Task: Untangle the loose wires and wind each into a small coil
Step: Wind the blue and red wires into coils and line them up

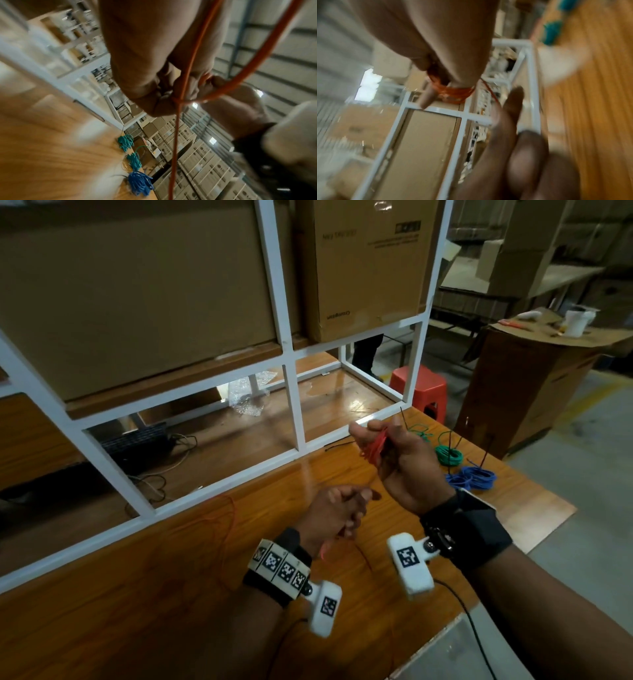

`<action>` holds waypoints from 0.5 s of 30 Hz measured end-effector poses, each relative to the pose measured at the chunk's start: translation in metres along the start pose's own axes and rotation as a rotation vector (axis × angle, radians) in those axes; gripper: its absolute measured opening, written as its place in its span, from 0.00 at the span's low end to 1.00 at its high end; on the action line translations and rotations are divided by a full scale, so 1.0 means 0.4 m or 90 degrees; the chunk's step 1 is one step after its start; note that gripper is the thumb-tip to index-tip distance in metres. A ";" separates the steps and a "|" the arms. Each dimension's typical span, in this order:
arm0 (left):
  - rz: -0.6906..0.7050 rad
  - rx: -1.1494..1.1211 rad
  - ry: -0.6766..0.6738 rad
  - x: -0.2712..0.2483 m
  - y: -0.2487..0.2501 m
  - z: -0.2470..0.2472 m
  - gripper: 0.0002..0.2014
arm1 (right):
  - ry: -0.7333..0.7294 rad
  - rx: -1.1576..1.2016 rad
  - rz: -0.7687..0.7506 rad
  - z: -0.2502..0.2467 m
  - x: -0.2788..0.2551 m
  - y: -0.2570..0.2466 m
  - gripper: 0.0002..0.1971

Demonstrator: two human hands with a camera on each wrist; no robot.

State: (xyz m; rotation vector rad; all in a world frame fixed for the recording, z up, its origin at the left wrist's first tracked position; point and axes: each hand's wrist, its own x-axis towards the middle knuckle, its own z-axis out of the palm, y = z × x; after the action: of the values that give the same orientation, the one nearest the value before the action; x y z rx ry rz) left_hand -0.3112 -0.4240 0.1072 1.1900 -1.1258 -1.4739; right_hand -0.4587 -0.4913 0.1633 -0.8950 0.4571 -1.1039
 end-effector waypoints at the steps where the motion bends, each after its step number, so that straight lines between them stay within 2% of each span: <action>1: -0.015 -0.005 -0.019 -0.008 -0.006 0.000 0.11 | 0.039 -0.208 -0.066 -0.010 0.008 0.004 0.22; 3: -0.013 0.024 -0.019 -0.014 -0.003 -0.008 0.12 | 0.043 -0.660 -0.139 -0.023 0.007 0.014 0.23; 4: -0.006 0.060 -0.013 -0.012 0.001 -0.017 0.11 | -0.001 -0.825 -0.133 -0.026 0.000 0.022 0.21; 5: 0.000 0.111 -0.007 -0.011 0.004 -0.029 0.10 | -0.055 -0.930 -0.103 -0.027 -0.009 0.030 0.18; 7: 0.012 0.219 -0.012 -0.011 0.014 -0.055 0.09 | -0.142 -1.032 -0.016 -0.032 -0.026 0.044 0.14; 9: 0.031 0.301 -0.034 -0.015 0.020 -0.079 0.07 | -0.212 -1.075 0.091 -0.044 -0.028 0.047 0.16; 12: 0.057 0.422 -0.075 -0.016 0.031 -0.107 0.05 | -0.330 -1.044 0.343 -0.059 -0.025 0.028 0.21; 13: 0.065 0.451 -0.082 -0.016 0.039 -0.116 0.04 | -0.365 -0.980 0.418 -0.069 -0.023 0.025 0.24; 15: 0.093 0.461 -0.078 -0.013 0.062 -0.133 0.05 | -0.406 -0.755 0.489 -0.090 -0.030 0.024 0.27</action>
State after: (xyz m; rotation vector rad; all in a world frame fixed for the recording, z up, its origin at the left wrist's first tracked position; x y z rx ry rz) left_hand -0.2555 -0.4292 0.1257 1.4579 -1.8822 -1.0555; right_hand -0.4838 -0.4928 0.1335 -1.7976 0.8247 0.2965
